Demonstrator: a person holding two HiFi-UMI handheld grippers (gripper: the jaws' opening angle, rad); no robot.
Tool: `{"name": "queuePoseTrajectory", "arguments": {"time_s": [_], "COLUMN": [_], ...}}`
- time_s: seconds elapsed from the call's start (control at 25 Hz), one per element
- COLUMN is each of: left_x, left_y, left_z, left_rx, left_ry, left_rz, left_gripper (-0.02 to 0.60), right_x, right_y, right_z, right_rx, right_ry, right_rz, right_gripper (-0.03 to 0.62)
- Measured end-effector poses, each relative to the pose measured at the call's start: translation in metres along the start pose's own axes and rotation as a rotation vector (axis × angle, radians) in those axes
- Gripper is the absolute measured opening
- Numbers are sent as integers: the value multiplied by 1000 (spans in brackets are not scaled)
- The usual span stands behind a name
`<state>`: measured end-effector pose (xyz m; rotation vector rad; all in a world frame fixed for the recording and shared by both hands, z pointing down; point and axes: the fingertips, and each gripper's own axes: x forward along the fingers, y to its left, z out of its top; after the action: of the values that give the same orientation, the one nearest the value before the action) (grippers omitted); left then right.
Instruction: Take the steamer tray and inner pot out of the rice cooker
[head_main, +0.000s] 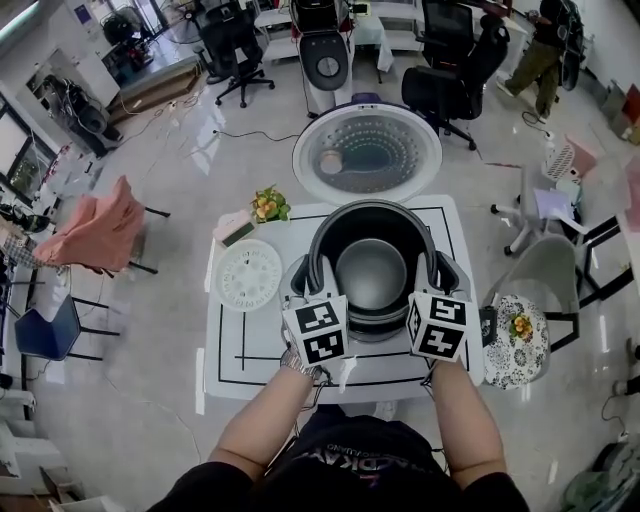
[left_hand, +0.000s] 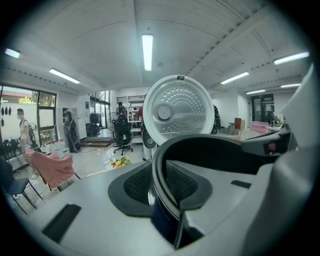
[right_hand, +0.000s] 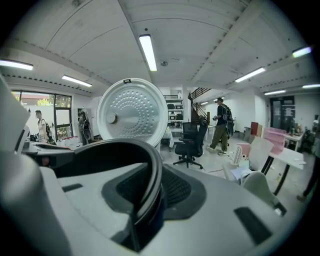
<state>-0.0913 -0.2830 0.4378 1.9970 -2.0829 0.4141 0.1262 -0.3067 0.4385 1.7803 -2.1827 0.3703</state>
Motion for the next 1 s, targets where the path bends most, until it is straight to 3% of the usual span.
{"name": "queuePoseTrajectory", "arguments": {"time_s": [0.48, 1.0], "left_x": [-36, -103], "left_y": [8, 43], "left_z": [48, 83], "left_rx": [-3, -41], "left_ry": [-136, -251], "left_rz": [72, 251], "left_gripper": [86, 84], "right_x": [-23, -56], "right_y": [7, 48], "right_z": [43, 96], "right_rx": [33, -1], "right_ry": [-133, -270], "right_rz": [69, 253], "right_gripper": [89, 89]}}
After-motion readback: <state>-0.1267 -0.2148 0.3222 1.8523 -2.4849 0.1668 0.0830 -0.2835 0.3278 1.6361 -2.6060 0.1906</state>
